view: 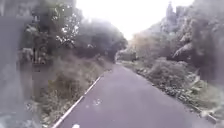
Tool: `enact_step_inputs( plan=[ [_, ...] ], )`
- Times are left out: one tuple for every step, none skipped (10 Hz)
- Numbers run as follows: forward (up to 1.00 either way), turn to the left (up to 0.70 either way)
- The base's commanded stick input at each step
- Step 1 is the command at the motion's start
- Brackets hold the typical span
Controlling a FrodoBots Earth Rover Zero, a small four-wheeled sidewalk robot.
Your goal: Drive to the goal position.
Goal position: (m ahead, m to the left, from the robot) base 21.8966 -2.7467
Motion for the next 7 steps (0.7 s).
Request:
enact_step_inputs(
  plan=[
    [0.85, 0.01],
    [0.85, 0.01],
    [0.85, 0.01],
    [0.85, 0.01],
    [0.85, 0.01],
    [0.85, 0.01],
    [0.85, 0.01]
  ],
)
